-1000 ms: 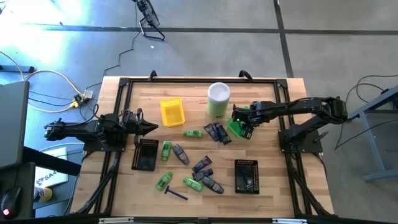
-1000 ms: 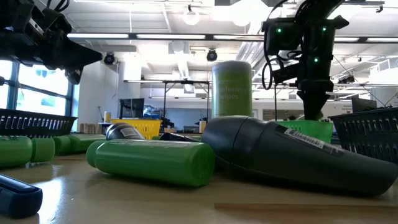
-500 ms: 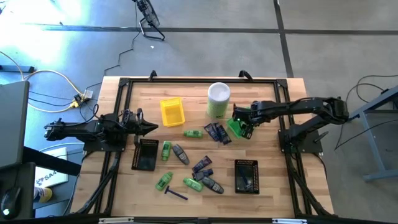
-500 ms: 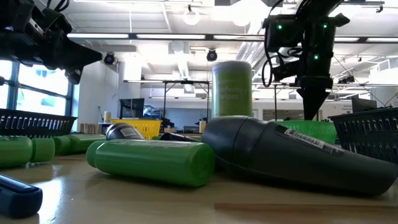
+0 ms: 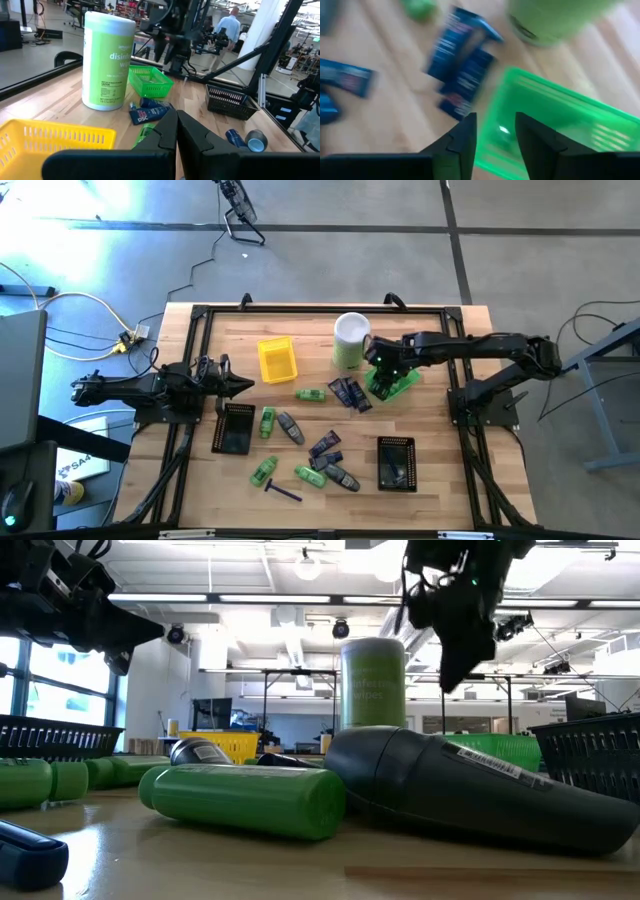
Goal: Pick & Place Travel size toiletries
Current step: Put the shampoo bottle bottle into the green bin
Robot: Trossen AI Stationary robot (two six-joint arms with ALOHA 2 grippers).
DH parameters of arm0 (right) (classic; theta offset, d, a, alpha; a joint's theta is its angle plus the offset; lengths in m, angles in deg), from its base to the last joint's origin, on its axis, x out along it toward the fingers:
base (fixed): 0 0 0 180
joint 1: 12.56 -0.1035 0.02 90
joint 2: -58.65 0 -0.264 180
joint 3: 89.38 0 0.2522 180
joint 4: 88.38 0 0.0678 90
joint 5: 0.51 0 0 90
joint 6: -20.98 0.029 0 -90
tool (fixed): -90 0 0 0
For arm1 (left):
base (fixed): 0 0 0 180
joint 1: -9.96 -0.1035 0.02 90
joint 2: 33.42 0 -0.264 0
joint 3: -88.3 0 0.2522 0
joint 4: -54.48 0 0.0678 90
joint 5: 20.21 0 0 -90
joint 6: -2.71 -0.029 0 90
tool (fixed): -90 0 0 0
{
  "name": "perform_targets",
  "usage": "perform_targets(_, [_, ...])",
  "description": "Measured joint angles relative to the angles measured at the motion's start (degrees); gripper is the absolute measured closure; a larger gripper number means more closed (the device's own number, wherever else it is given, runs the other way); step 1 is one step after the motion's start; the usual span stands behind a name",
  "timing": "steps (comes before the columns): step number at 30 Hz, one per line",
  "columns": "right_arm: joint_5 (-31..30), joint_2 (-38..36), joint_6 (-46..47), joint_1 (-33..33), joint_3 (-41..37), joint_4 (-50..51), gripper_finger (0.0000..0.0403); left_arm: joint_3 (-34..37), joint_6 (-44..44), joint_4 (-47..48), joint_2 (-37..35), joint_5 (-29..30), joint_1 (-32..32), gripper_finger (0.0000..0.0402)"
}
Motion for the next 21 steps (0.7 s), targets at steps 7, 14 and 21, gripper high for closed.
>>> perform_targets(7, [7.7, 0.0, -0.2, -1.5, 0.1, -12.4, 0.0314, 0.0, 0.0, 0.0, 0.0, 0.0, 0.0, 0.0398])
perform_targets(14, [-2.7, 0.0, -2.0, -5.8, 0.1, -24.6, 0.0357, 0.0, 0.0, 0.0, 0.0, -0.1, 0.0, 0.0398])
perform_targets(21, [-13.2, 0.0, -2.4, -10.1, 0.1, -25.1, 0.0397, 0.0, 0.0, 0.0, 0.0, -0.1, 0.0, 0.0398])
